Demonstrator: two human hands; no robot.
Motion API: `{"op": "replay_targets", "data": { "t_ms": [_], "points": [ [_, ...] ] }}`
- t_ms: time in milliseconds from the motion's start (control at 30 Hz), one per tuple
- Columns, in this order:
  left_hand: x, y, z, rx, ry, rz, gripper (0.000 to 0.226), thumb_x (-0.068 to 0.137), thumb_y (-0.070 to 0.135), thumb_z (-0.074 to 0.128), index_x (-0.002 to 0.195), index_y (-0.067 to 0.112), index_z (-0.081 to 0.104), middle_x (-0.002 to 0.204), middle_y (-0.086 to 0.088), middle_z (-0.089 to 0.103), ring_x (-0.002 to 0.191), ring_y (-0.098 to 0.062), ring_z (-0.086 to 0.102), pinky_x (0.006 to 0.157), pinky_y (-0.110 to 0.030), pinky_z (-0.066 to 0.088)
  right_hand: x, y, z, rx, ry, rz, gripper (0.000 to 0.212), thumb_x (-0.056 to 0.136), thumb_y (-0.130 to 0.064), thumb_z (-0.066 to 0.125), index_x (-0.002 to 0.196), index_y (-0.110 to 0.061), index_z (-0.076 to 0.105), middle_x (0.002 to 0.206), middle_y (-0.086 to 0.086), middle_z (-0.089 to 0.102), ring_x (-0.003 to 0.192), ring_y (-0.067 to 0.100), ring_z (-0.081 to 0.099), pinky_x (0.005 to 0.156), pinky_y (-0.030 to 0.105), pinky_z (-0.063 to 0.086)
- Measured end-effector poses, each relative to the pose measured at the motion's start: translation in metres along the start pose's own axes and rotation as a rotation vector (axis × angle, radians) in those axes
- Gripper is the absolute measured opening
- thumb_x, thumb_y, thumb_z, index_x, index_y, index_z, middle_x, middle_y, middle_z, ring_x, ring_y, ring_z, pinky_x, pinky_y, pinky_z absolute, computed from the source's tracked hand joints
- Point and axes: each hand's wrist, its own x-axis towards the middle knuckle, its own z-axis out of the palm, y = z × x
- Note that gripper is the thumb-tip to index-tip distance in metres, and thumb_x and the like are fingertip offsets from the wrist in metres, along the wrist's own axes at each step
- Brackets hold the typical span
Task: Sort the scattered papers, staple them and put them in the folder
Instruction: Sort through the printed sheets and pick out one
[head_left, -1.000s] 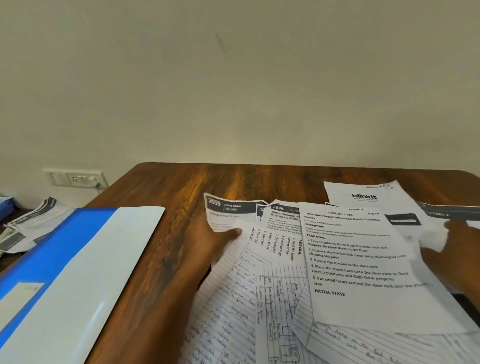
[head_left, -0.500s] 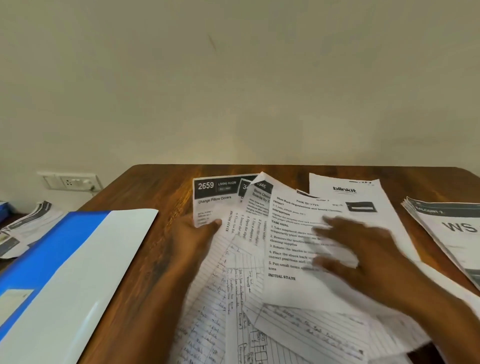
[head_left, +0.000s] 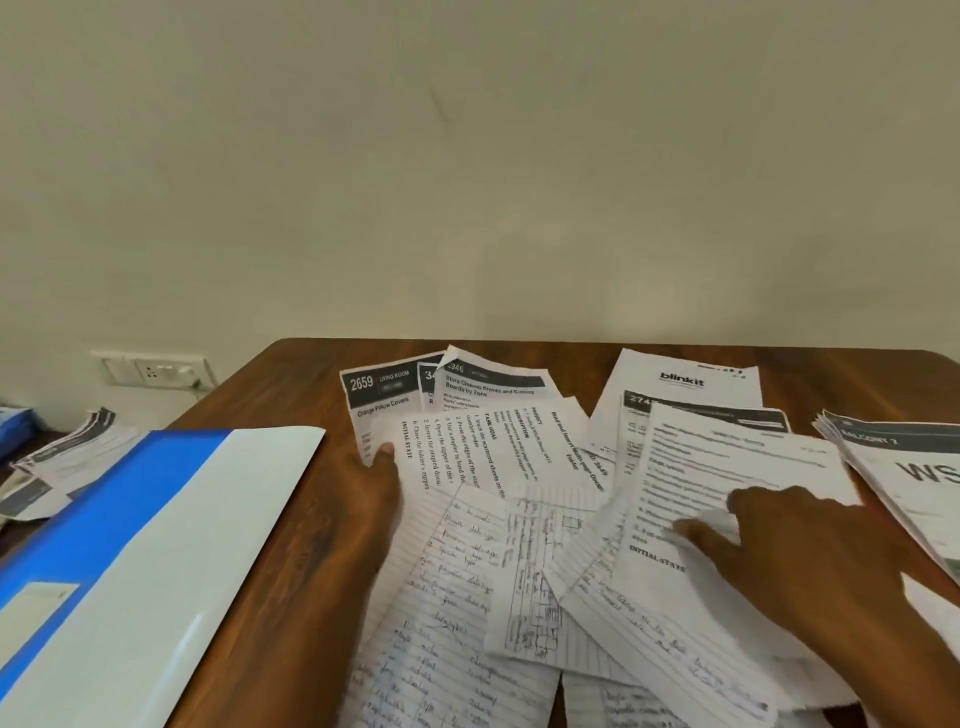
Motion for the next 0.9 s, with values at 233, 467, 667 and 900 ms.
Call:
{"op": "replay_targets", "data": {
  "t_ms": [233,467,667,900],
  "points": [
    [-0.003,0.0,0.003,-0.066,0.075,0.002,0.037,0.11,0.02,0.053,0.145,0.009,0.056,0.142,-0.016,0.065,0.125,-0.036,0.065,0.09,-0.031,0.042,-0.003,-0.019,0.003,0.297,0.058,-0.104,0.069,0.081,-0.083,0.046,0.123,-0.034,0.07,0.124,-0.013,0.071,0.107,0.01,0.067,0.086,0.032,0.051],
    [-0.027,0.016,0.003,0.092,0.073,0.044,0.038,0.114,0.021,0.043,0.143,0.001,0.056,0.144,-0.02,0.061,0.131,-0.037,0.057,0.074,-0.013,0.03,-0.019,-0.053,0.013,0.386,-0.34,-0.401,0.083,0.086,-0.092,0.024,0.157,-0.05,0.028,0.17,-0.017,0.014,0.156,0.004,0.011,0.127,0.042,0.011],
    [0.002,0.002,-0.011,0.195,0.154,0.165,0.034,0.093,0.013,0.079,0.125,0.005,0.068,0.122,-0.013,0.075,0.107,-0.026,0.072,0.062,-0.009,0.038,-0.012,-0.05,0.016,0.422,-0.18,-0.355,0.09,0.079,-0.098,0.016,0.127,-0.043,0.068,0.141,-0.023,0.06,0.131,-0.003,0.049,0.114,0.037,0.032],
    [0.01,0.003,-0.021,0.334,0.293,0.254,0.03,0.104,0.023,0.066,0.111,-0.004,0.075,0.112,-0.025,0.076,0.09,-0.038,0.069,0.089,-0.039,0.048,-0.012,-0.05,0.013,0.425,-0.235,-0.332,0.09,0.077,-0.097,0.016,0.132,-0.044,0.064,0.146,-0.026,0.053,0.135,-0.005,0.042,0.115,0.032,0.026]
  ]
}}
